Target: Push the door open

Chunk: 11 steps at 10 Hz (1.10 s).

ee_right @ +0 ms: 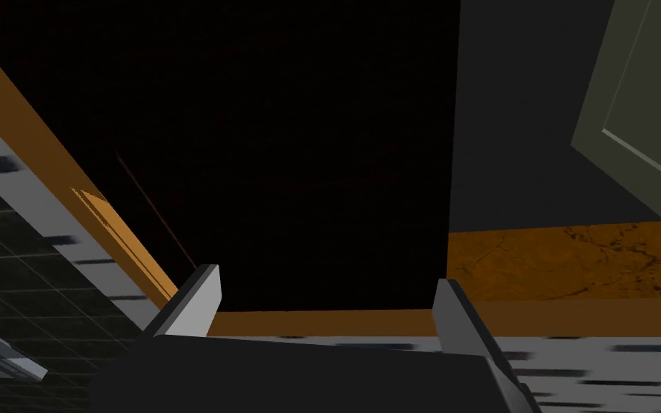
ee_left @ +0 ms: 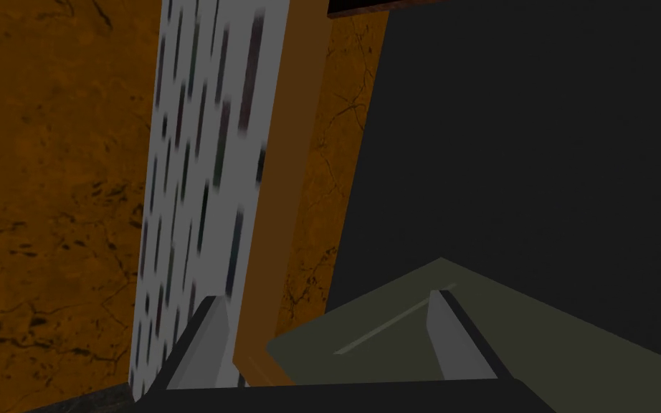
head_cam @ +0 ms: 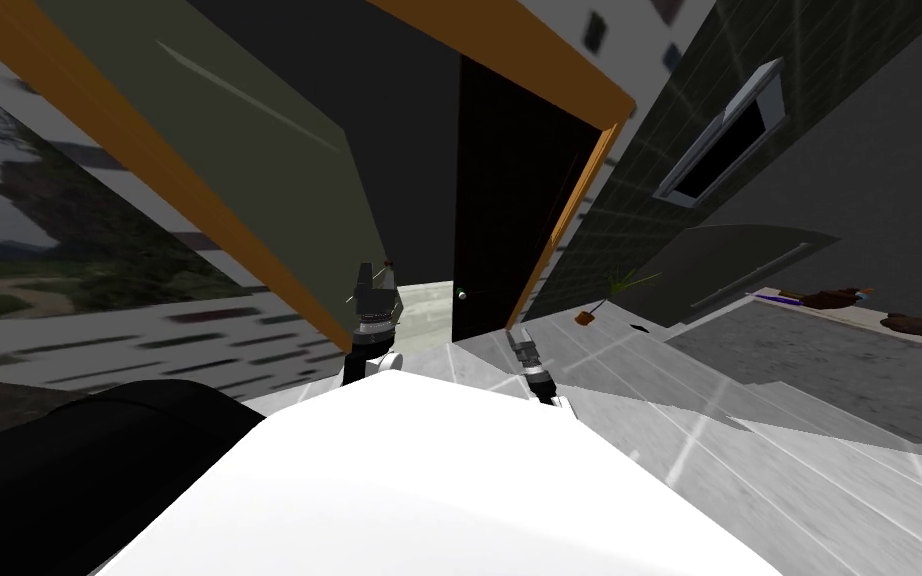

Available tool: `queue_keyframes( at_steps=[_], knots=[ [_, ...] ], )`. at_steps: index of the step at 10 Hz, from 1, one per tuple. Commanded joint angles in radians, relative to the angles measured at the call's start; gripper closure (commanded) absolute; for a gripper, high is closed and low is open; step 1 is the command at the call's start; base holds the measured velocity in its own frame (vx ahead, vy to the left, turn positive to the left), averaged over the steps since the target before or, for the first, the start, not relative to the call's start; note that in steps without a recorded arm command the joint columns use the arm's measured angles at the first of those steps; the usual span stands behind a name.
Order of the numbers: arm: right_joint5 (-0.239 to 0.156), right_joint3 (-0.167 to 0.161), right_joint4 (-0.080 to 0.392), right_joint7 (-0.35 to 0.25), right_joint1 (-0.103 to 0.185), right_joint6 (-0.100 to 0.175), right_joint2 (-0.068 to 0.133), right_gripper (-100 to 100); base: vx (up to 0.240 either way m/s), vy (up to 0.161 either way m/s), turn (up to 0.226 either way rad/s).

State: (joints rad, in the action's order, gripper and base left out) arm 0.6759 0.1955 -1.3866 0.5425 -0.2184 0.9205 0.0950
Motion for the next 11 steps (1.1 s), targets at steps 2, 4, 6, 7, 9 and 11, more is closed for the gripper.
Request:
queue_keyframes(
  at_steps=[2,4,6,7,9,11],
  knots=[
    [0.045,0.010,0.059,0.034,0.022,0.024,-0.001,-100,0.102,0.100,-0.068],
    [0.071,0.017,0.097,0.055,0.033,0.040,-0.002,-100,0.089,0.061,-0.048],
    [0.111,0.027,0.153,0.085,0.051,0.065,-0.004,-100,0.127,0.101,-0.084],
    [0.137,0.033,0.189,0.105,0.062,0.081,-0.006,-100,0.130,0.111,-0.082],
    [0.173,0.042,0.240,0.133,0.077,0.103,-0.009,-100,0.126,0.099,-0.074],
    [0.185,0.045,0.257,0.142,0.082,0.110,-0.010,-100,0.073,0.061,-0.020]
  ],
)
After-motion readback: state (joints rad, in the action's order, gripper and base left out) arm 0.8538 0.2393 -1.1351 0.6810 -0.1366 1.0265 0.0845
